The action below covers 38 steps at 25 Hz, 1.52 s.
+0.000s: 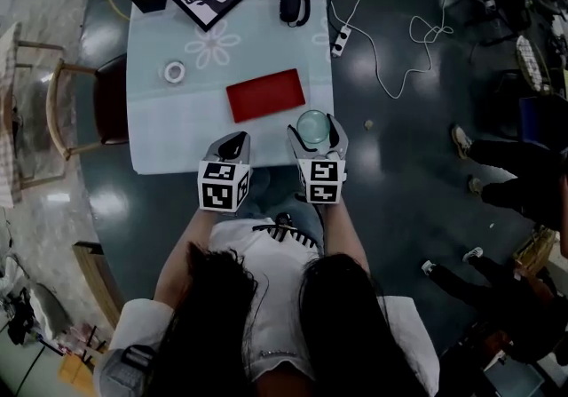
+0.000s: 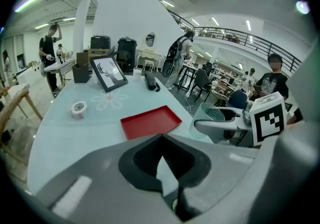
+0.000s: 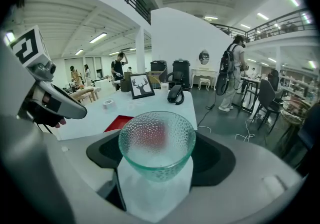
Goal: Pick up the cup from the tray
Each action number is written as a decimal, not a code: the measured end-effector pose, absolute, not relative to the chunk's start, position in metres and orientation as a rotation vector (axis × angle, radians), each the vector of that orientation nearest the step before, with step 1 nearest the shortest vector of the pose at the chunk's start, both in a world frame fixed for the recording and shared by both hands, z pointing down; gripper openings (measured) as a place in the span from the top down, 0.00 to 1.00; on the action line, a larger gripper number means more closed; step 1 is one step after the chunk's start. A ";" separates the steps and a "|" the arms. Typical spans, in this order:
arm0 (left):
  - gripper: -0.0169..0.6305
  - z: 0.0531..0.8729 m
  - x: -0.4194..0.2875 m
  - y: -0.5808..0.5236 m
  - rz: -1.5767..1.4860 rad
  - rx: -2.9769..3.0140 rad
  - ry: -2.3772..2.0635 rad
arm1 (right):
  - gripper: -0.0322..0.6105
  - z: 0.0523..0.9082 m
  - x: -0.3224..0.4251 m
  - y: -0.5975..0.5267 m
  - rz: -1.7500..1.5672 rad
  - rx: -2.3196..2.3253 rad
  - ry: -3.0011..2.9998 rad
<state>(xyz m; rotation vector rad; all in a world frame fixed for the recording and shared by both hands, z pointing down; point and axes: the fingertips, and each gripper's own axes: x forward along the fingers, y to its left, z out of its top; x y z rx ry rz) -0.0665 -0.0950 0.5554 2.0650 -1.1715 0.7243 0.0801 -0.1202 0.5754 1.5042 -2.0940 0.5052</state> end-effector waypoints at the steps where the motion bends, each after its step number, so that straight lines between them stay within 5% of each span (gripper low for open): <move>1: 0.97 0.554 -0.065 -0.094 0.722 2.067 -1.174 | 0.30 0.577 0.081 -0.118 0.506 1.499 -2.095; 38: 0.97 0.565 -0.085 -0.049 0.819 2.032 -1.242 | 0.30 0.611 0.091 -0.102 0.447 1.575 -2.033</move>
